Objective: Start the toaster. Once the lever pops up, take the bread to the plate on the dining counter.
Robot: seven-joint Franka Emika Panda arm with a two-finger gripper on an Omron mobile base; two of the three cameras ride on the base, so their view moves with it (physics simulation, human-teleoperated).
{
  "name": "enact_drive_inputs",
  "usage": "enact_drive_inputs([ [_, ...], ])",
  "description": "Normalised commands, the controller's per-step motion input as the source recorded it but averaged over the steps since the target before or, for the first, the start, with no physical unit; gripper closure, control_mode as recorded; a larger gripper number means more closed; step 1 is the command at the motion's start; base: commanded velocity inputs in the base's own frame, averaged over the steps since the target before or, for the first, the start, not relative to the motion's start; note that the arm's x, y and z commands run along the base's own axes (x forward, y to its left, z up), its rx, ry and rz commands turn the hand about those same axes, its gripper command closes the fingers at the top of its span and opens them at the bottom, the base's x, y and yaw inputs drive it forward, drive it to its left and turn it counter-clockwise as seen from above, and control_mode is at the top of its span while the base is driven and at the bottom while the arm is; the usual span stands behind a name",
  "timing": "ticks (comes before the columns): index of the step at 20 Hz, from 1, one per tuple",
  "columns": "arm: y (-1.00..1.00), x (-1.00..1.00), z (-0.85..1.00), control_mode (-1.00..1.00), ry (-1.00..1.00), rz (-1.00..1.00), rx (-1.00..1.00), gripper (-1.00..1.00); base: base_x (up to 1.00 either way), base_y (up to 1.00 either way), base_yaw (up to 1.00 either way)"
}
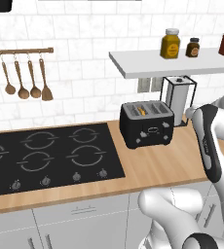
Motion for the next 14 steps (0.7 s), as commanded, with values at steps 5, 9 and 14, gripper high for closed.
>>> enact_drive_inputs([
  [5,0.00,0.00,0.00,-1.00,0.00,0.00,0.00,-1.00,0.00,0.00,0.00],
  [9,0.00,0.00,0.00,-1.00,0.00,0.00,0.00,-1.00,0.00,0.00,0.00],
  [14,0.00,0.00,0.00,-1.00,0.00,0.00,0.00,-1.00,0.00,0.00,0.00],
])
